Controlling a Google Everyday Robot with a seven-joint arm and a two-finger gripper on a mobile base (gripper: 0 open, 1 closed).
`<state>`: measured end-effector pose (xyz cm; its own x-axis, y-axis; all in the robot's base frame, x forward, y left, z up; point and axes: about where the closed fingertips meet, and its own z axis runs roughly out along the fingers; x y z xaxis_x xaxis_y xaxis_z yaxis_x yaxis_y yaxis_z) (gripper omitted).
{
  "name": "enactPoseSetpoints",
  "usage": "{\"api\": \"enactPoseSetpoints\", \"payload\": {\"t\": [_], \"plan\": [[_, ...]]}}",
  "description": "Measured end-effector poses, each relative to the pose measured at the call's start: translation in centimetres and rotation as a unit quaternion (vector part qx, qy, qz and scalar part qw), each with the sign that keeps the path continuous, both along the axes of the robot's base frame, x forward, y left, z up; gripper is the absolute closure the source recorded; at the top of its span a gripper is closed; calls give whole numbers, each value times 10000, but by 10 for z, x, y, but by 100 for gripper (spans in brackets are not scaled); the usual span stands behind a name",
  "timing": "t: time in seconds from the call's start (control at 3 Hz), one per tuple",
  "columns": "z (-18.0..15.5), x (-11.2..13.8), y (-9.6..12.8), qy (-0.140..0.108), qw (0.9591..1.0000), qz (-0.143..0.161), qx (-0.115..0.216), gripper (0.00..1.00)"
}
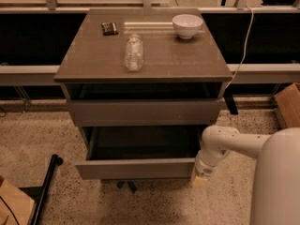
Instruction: Close middle drawer
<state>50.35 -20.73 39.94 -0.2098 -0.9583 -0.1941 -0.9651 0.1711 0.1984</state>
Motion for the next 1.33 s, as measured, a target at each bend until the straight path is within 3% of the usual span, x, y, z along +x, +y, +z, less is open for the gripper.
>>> {"api": "enactPoseSetpoints", "payload": {"t": [0.33, 0.67, 1.0, 1.33], "plan": [[13, 49, 20, -658, 9971, 375, -74, 100], [13, 49, 20, -658, 9971, 375, -74, 100], [11, 60, 21, -866, 9956, 338, 99, 100], [5, 100, 23, -1269, 9910, 407, 88, 100]]}}
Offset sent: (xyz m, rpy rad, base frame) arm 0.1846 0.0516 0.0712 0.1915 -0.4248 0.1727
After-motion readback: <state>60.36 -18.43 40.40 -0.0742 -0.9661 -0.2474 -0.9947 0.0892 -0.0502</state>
